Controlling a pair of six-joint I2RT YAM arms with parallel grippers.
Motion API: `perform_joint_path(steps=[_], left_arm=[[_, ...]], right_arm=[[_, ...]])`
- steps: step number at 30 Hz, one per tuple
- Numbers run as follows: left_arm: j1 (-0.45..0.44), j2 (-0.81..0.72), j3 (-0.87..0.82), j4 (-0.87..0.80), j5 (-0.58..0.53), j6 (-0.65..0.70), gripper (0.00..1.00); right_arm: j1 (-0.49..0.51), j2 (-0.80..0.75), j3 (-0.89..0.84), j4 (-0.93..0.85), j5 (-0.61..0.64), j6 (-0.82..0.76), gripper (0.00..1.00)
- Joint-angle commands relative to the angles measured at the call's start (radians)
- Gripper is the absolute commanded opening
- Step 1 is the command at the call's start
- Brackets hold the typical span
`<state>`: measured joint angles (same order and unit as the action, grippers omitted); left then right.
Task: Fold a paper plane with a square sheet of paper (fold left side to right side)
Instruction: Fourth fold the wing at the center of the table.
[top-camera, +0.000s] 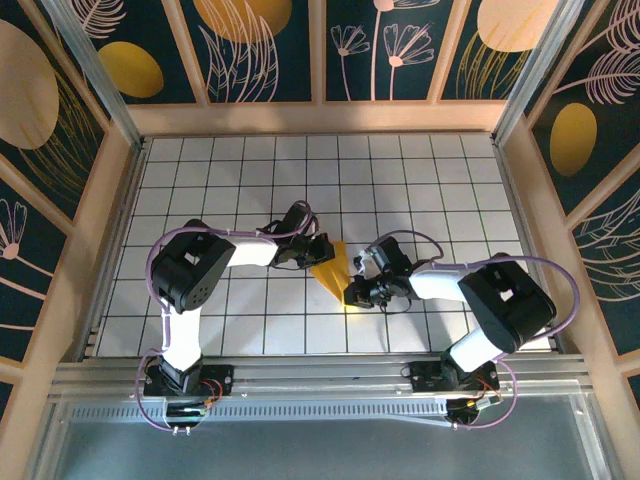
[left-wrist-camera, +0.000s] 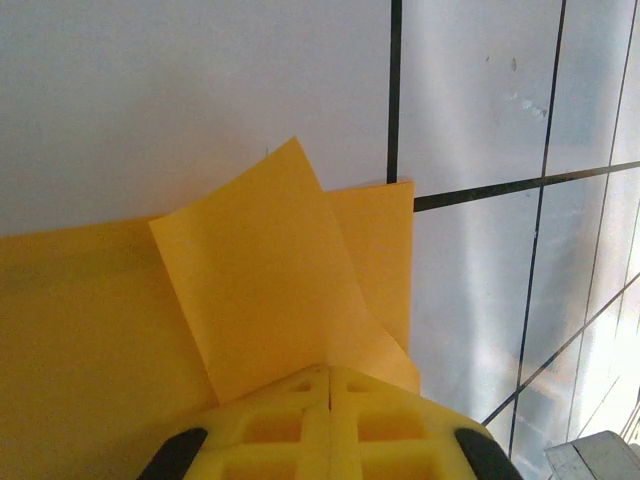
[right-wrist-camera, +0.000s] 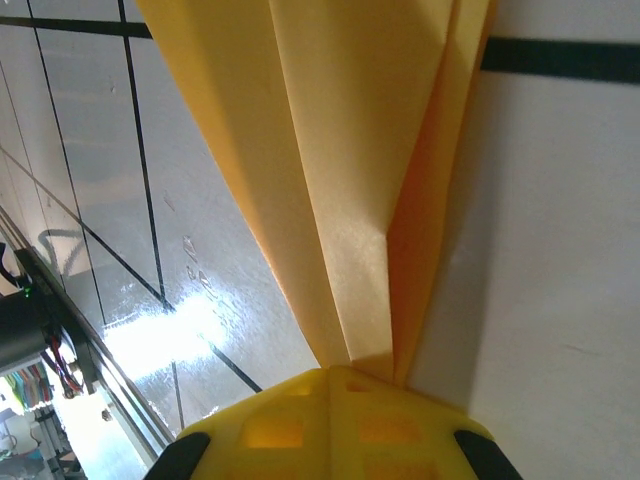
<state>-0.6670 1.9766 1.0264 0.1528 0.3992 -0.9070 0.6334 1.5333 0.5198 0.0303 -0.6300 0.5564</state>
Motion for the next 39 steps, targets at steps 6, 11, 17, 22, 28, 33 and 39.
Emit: perform_joint_path(steps=[6,11,17,22,28,33,39], left_arm=[[0.001,0.068,-0.014,-0.127,-0.091,-0.009,0.0],[0.0,0.065,-0.011,-0.127,-0.089,-0.007,0.0],[0.001,0.059,-0.012,-0.123,-0.086,-0.003,0.0],[0.0,0.057,-0.017,-0.118,-0.083,-0.004,0.0],[0.001,0.054,-0.021,-0.111,-0.082,-0.009,0.0],[0.0,0.053,-0.022,-0.111,-0.082,-0.008,0.0],[0.0,0.054,-0.023,-0.109,-0.08,-0.008,0.0]], right_arm=[[0.028,-0.04,-0.086,-0.108,-0.035,0.01,0.0],[0.019,-0.125,-0.067,-0.185,-0.023,-0.007,0.0],[-0.017,-0.243,-0.009,-0.191,-0.064,0.005,0.0],[-0.026,-0.201,0.021,-0.064,-0.088,0.037,0.0],[-0.027,-0.082,0.075,0.031,0.006,0.05,0.0],[-0.034,-0.007,0.091,0.059,0.047,0.051,0.0],[-0.04,0.033,0.074,0.082,0.049,0.06,0.0]])
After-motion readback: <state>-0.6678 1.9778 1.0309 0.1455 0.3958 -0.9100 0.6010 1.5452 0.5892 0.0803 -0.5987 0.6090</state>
